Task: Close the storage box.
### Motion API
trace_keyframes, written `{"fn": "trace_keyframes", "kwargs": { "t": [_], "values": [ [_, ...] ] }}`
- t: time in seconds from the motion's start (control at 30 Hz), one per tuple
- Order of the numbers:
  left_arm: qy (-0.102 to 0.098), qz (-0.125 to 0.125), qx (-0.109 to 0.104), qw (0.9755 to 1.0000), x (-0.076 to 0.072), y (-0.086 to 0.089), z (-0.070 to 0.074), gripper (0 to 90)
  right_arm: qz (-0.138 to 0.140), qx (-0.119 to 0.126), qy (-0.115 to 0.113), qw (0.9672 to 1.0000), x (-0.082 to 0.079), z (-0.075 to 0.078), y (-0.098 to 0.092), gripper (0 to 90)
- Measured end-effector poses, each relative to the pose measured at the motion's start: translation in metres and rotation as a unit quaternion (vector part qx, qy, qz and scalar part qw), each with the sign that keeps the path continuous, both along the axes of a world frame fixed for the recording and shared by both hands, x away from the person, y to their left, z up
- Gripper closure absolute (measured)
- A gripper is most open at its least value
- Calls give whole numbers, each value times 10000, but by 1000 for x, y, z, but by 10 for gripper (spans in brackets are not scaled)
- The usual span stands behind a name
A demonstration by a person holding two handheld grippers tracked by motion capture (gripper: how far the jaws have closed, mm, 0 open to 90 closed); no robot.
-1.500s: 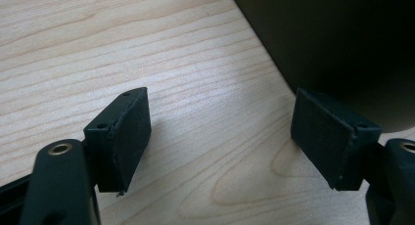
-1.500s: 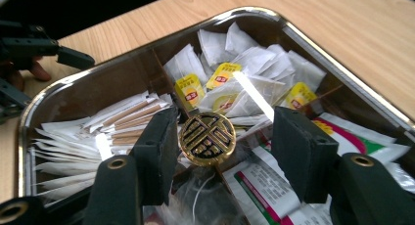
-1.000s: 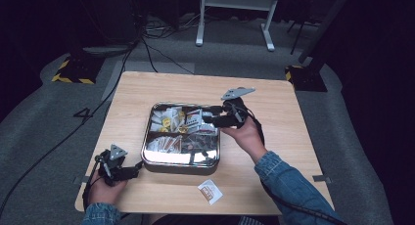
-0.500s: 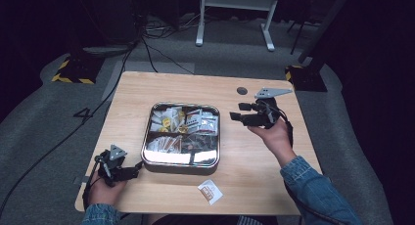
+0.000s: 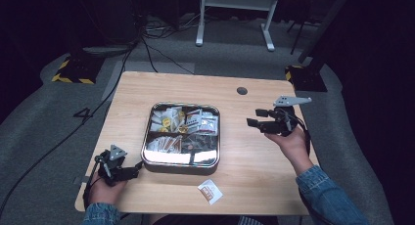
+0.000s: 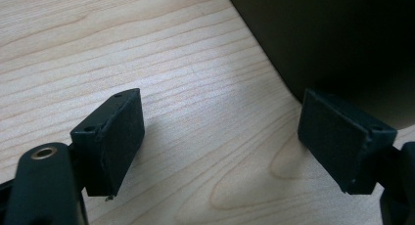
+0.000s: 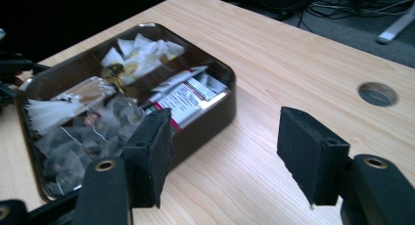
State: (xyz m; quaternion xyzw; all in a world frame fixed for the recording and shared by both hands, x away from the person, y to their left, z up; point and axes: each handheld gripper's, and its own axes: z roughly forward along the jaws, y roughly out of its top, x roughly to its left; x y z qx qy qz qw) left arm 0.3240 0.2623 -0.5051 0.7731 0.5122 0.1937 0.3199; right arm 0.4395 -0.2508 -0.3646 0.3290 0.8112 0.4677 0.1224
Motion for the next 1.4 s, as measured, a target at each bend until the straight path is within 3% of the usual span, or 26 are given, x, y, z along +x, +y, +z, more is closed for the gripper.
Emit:
{"fn": "trace_keyframes", "kwargs": {
  "t": [0.33,0.43,0.53,0.6,0.67,0.7,1.07,1.4],
  "values": [
    [2,-21,-1,10000,0,0,0,178,-343,-78,-40,9994,-11,-19,-40,365],
    [3,-39,-4,10000,1,1,0,178,-373,-163,-283,9988,-17,-30,-55,359],
    [3,-41,-3,10000,1,1,0,178,-395,-95,-410,9983,-19,-39,-67,361],
    [3,-41,-4,10000,1,1,0,178,-494,18,-344,9982,-19,-49,-76,365],
    [3,-40,-3,10000,1,1,0,178,-594,15,-34,9982,-17,-57,-82,368],
    [3,-41,-3,10000,1,1,0,178,-715,-45,-35,9974,-18,-65,-88,367],
    [-6,-44,1,10000,1,1,0,177,-1064,-321,272,9934,-17,-101,-103,366],
    [6,-35,-9,10000,2,0,0,176,-1063,-688,393,9912,-28,-129,-111,359]
  ]
}}
